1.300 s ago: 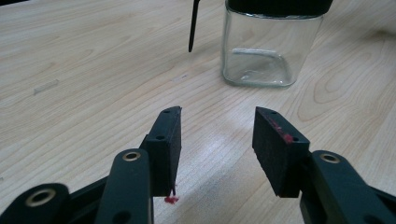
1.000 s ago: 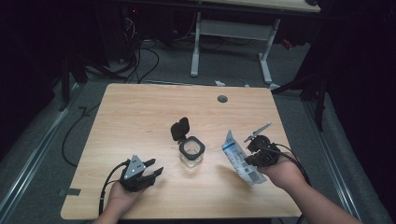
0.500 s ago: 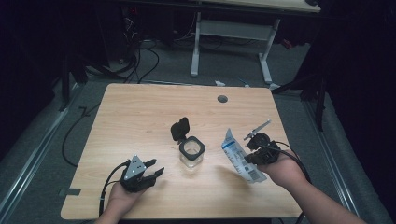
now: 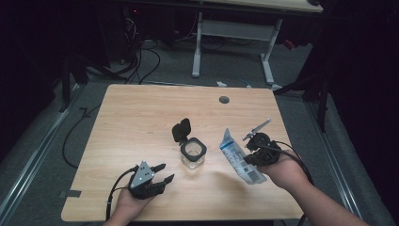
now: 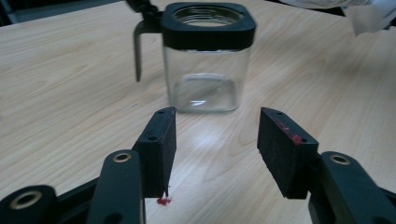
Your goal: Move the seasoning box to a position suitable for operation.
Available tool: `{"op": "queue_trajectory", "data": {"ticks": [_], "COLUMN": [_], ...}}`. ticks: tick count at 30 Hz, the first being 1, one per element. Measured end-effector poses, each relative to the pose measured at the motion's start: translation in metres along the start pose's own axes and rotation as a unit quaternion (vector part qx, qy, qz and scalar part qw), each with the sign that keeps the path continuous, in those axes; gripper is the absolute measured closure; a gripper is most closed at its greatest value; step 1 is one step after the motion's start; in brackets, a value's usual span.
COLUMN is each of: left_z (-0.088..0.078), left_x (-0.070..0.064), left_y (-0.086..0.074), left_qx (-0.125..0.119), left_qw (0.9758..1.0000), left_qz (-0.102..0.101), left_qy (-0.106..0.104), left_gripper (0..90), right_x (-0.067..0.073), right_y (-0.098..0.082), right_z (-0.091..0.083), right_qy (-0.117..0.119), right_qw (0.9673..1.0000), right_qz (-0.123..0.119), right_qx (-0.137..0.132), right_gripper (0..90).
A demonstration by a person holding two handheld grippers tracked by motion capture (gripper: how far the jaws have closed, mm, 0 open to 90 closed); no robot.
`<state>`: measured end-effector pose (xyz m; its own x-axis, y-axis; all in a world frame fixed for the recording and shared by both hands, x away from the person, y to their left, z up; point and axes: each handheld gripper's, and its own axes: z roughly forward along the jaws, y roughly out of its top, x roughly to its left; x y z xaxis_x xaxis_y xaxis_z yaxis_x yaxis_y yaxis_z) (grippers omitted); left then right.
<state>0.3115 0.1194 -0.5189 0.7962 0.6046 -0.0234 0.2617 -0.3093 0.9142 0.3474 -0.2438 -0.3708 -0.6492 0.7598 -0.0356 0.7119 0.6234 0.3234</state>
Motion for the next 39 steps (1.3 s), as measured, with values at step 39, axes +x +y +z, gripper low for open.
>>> {"op": "queue_trajectory", "data": {"ticks": [39], "left_z": [0.061], "left_x": [-0.066], "left_y": [0.023], "left_qx": [-0.016], "left_qw": [0.9954], "left_qz": [0.016], "left_qy": [-0.093], "left_gripper": [32.7], "right_x": [0.039], "right_y": [0.050], "right_z": [0.001], "right_qy": [0.025], "right_qw": [0.9987], "right_qz": [-0.043], "right_qx": [-0.007], "right_gripper": [90.0]}}
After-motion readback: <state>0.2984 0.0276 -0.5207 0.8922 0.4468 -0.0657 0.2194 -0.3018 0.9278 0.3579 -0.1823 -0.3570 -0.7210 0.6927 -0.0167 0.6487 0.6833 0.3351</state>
